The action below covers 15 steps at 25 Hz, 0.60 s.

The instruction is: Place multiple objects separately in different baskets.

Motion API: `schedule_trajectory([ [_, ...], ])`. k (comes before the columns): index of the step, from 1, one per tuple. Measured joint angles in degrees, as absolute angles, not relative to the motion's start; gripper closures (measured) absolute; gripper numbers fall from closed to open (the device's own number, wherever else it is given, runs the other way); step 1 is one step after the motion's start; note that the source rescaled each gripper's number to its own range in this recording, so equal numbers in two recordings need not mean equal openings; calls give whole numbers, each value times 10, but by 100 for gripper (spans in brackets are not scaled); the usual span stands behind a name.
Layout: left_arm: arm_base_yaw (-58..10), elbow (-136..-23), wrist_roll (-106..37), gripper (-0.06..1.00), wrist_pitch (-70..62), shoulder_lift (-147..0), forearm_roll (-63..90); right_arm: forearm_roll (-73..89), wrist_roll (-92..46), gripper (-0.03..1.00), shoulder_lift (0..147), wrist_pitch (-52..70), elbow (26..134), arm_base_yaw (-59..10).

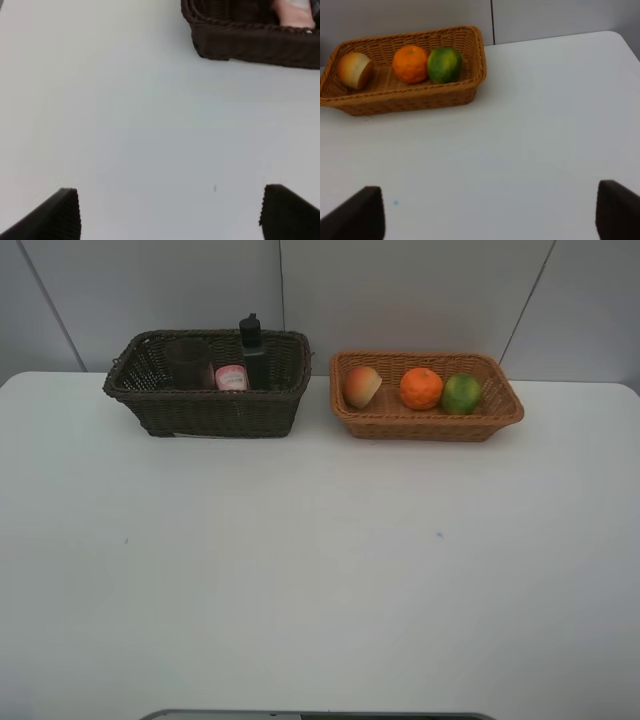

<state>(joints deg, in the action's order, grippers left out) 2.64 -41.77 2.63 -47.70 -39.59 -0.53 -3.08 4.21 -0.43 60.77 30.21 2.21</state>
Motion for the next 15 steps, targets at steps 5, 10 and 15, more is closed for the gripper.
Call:
schedule_trajectory([
  [5,12,-418,4,1,-589,-248,0,-31,42,14,-4,608,302,22],
  [10,-13,-416,0,1,-666,-129,12,-31,42,14,-4,608,302,22],
  [15,-14,-389,0,1,-688,-25,20,-31,42,14,-4,608,302,22],
])
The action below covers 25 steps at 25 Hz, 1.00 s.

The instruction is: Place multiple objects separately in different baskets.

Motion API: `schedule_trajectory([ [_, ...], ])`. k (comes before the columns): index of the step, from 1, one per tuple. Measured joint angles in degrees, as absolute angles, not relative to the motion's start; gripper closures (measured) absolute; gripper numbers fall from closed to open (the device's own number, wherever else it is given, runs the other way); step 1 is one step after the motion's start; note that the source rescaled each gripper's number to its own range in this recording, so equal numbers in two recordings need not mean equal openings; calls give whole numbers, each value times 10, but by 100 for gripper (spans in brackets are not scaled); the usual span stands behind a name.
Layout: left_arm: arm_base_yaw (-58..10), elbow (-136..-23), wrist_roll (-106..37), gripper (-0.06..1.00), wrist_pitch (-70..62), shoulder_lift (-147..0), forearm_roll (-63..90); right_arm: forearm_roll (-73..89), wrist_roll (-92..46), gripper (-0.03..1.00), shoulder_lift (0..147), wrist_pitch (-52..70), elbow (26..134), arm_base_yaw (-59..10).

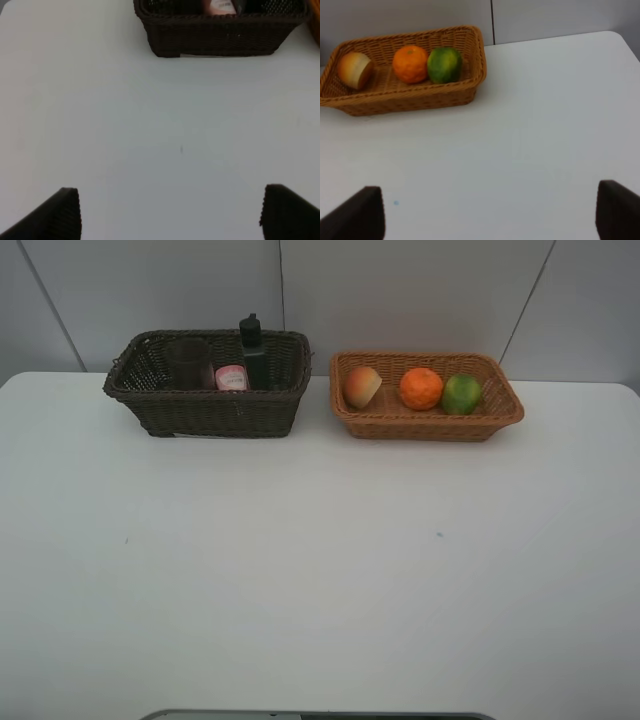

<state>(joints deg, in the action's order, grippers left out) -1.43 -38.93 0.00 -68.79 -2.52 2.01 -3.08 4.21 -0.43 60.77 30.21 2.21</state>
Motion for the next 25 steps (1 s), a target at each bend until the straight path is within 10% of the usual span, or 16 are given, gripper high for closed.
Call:
schedule_trajectory([
  [25,-27,-289,-34,1,-612,4,38,-31,42,14,-4,608,302,22],
])
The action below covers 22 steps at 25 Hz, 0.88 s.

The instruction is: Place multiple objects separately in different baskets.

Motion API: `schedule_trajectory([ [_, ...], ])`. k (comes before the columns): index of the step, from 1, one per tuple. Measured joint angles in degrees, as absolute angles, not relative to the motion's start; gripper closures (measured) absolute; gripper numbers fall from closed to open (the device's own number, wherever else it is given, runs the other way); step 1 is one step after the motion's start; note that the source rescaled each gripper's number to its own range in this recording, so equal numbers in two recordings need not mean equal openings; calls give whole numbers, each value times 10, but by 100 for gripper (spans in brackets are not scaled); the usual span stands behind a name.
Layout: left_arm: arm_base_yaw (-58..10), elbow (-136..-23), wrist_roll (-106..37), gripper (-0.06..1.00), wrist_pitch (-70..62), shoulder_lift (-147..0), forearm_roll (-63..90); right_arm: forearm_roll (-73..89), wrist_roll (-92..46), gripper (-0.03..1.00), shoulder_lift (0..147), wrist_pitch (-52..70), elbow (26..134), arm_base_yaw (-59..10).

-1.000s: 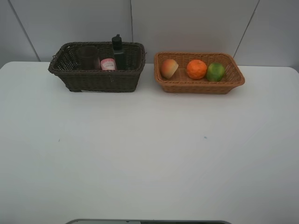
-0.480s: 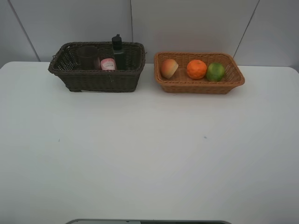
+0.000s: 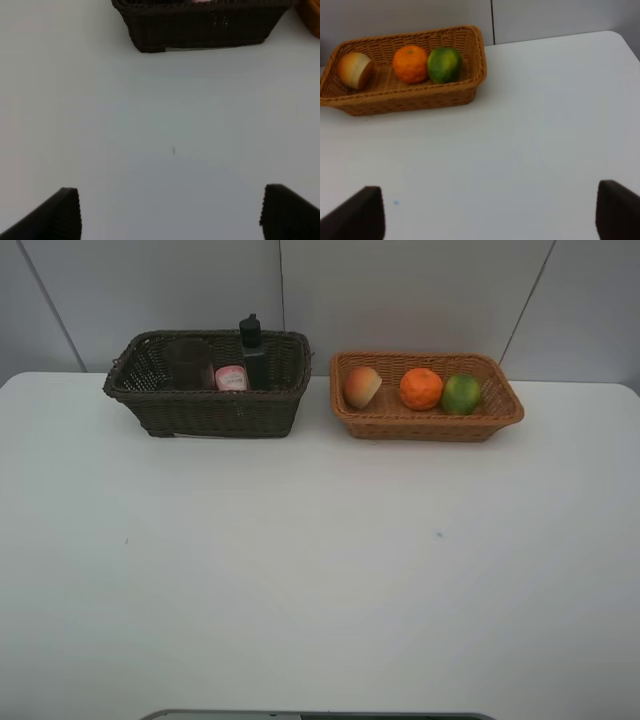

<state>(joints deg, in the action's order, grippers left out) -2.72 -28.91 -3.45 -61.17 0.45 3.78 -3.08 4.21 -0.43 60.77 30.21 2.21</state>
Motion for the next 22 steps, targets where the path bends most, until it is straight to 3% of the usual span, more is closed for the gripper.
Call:
schedule_trajectory([
  [22,-27,-289,-33,1,-610,4,38,-31,42,14,-4,608,302,22],
])
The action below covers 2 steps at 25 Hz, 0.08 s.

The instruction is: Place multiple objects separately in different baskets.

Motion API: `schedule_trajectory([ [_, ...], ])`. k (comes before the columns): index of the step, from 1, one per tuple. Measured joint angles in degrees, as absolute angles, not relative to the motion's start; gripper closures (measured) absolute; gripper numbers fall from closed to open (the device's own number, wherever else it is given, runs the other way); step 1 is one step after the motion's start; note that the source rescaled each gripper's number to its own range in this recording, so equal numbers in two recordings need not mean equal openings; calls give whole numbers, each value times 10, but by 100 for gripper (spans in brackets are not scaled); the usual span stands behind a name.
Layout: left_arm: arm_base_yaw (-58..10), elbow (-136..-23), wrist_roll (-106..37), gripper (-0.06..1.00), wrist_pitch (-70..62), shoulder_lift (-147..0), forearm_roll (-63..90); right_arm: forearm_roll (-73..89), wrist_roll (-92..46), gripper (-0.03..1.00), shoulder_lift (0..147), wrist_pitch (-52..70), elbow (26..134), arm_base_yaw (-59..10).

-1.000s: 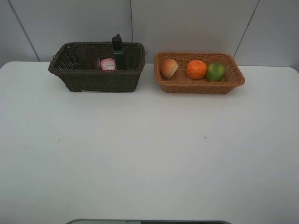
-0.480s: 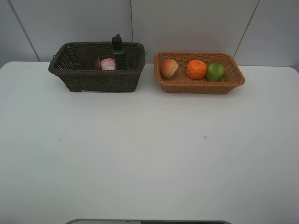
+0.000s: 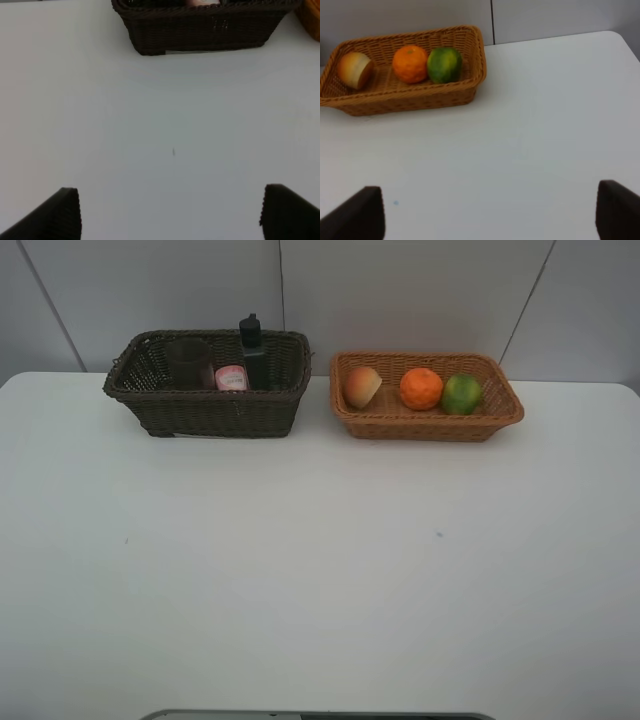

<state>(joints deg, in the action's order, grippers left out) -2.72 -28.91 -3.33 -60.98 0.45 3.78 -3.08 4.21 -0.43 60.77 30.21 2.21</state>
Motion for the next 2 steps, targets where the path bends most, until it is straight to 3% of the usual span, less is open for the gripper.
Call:
schedule_trajectory([
  [2,-27,-289,-33,1,-610,4,38,-31,42,14,-4,608,302,22],
])
